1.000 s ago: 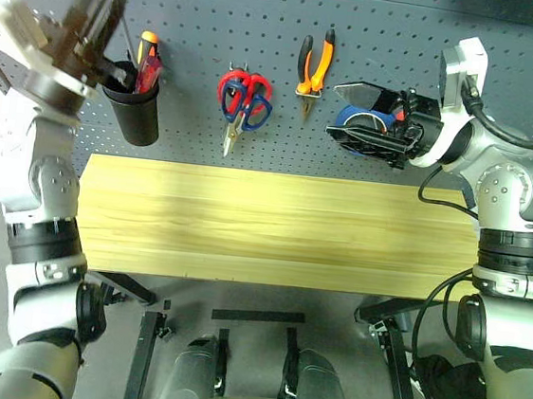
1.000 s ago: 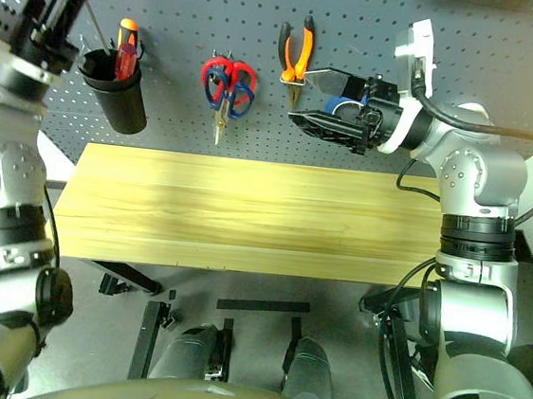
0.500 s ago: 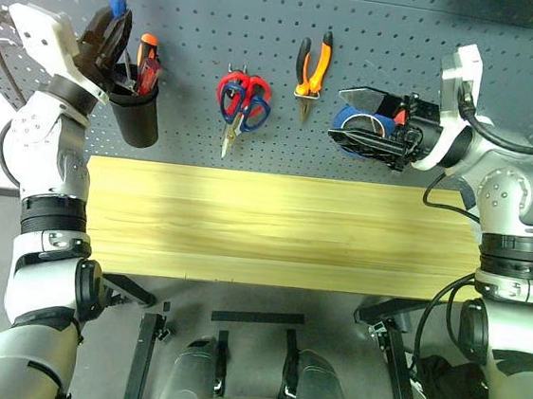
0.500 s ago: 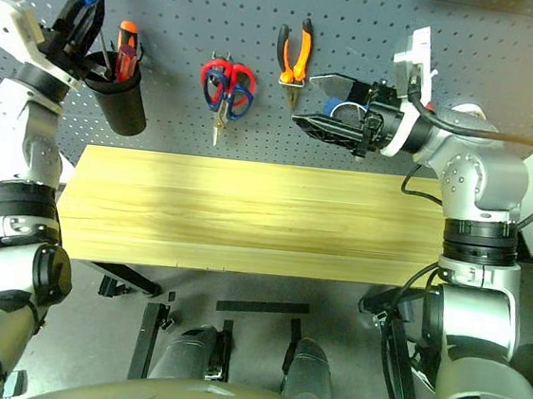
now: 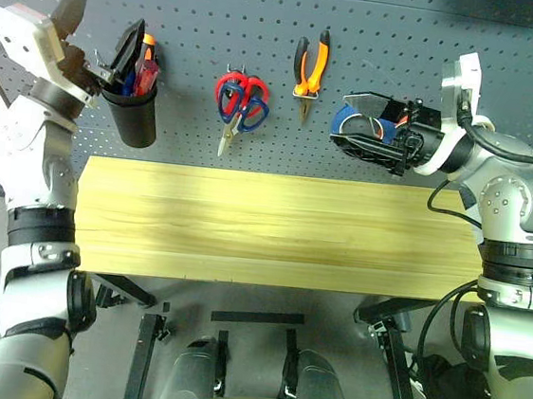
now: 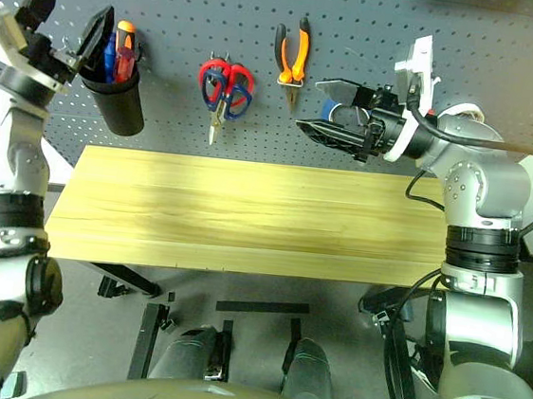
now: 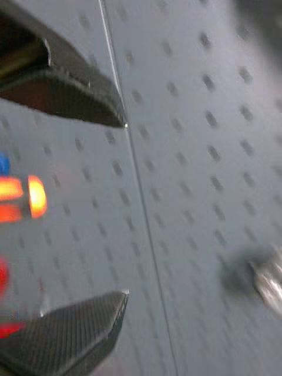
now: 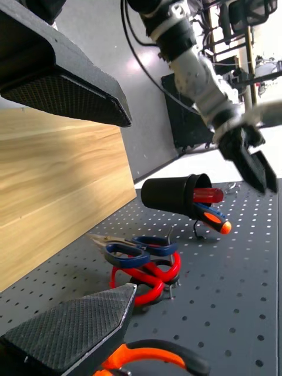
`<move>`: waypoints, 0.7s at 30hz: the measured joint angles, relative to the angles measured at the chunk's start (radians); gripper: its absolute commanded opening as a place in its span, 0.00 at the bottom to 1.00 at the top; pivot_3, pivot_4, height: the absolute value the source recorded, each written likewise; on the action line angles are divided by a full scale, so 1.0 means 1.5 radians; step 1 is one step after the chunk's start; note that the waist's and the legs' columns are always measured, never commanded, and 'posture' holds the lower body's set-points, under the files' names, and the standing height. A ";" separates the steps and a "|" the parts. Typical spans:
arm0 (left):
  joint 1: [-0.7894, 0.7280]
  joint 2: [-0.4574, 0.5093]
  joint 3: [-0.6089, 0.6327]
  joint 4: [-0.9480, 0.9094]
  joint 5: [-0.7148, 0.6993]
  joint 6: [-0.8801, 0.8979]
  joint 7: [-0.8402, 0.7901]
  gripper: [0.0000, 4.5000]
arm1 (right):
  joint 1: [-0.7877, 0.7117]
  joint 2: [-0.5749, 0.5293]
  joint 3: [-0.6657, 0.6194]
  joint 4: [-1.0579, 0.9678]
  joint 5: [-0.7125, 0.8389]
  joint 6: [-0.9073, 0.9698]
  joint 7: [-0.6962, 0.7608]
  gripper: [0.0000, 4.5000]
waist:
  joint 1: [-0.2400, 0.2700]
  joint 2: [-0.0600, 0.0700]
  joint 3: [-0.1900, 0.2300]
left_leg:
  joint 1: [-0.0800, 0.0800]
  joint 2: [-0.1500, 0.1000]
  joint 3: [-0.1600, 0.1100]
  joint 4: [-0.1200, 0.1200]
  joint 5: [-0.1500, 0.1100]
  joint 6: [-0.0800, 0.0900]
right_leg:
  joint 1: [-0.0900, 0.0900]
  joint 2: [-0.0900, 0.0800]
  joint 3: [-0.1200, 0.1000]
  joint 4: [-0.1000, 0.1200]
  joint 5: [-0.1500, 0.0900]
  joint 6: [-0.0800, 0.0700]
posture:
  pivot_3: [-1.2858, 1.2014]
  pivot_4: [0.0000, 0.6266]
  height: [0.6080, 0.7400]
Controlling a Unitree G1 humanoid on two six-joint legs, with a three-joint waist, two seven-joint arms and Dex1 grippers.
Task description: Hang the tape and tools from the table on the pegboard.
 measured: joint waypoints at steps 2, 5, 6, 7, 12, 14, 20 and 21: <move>0.037 0.020 0.004 -0.085 -0.072 0.072 -0.038 1.00 | 0.005 -0.010 -0.003 0.000 0.001 0.000 0.000 1.00 | -0.001 0.000 0.000 | 0.000 0.000 0.000 0.000 0.000 0.000 | 0.000 0.000 0.000 0.000 0.000 0.000 | 0.53 0.16 1.00; 0.093 0.062 0.017 -0.188 -0.178 0.197 -0.076 1.00 | 0.012 -0.019 -0.011 -0.002 0.002 0.003 0.000 1.00 | -0.002 0.000 0.000 | 0.003 0.000 0.000 0.000 0.000 0.000 | 0.003 0.000 0.000 0.000 0.000 0.000 | 0.52 0.16 1.00; 0.119 0.075 0.015 -0.217 -0.203 0.233 -0.093 1.00 | 0.017 -0.026 -0.013 -0.005 0.003 0.006 0.001 1.00 | -0.003 0.001 -0.001 | 0.004 0.000 0.000 0.000 0.000 0.000 | 0.003 0.000 0.001 0.000 0.000 0.000 | 0.52 0.16 1.00; 0.149 0.087 0.010 -0.239 -0.219 0.264 -0.114 1.00 | 0.023 -0.034 -0.015 -0.007 0.003 0.008 0.003 1.00 | -0.003 0.002 -0.001 | 0.005 0.000 0.000 -0.001 0.000 0.000 | 0.004 0.000 0.001 0.000 0.000 0.000 | 0.52 0.16 1.00; 0.242 0.117 -0.058 -0.278 -0.233 0.371 -0.206 1.00 | 0.073 -0.062 -0.007 -0.018 -0.010 -0.001 0.023 1.00 | 0.000 0.002 -0.001 | 0.006 0.000 0.001 0.000 0.000 0.000 | 0.006 0.000 0.002 0.001 0.000 0.000 | 0.52 0.17 1.00; 0.241 0.116 -0.074 -0.280 -0.229 0.377 -0.226 1.00 | 0.093 -0.063 0.007 -0.028 -0.020 -0.008 0.032 1.00 | -0.002 0.002 -0.001 | 0.007 0.000 0.001 0.000 0.000 0.000 | 0.006 0.000 0.002 0.001 0.000 0.000 | 0.52 0.17 1.00; 0.249 0.112 -0.097 -0.234 -0.180 0.345 -0.286 1.00 | 0.120 -0.055 0.039 -0.029 -0.041 -0.025 0.043 1.00 | -0.011 0.002 -0.001 | 0.007 0.000 0.002 0.000 0.000 0.000 | 0.005 0.000 0.002 0.000 0.000 0.000 | 0.52 0.19 1.00; 0.256 0.111 -0.099 -0.220 -0.163 0.323 -0.298 1.00 | 0.120 -0.054 0.046 -0.028 -0.048 -0.035 0.043 1.00 | -0.014 0.002 -0.001 | 0.007 0.000 0.002 0.000 0.000 0.000 | 0.005 0.000 0.002 0.000 0.000 0.000 | 0.53 0.19 1.00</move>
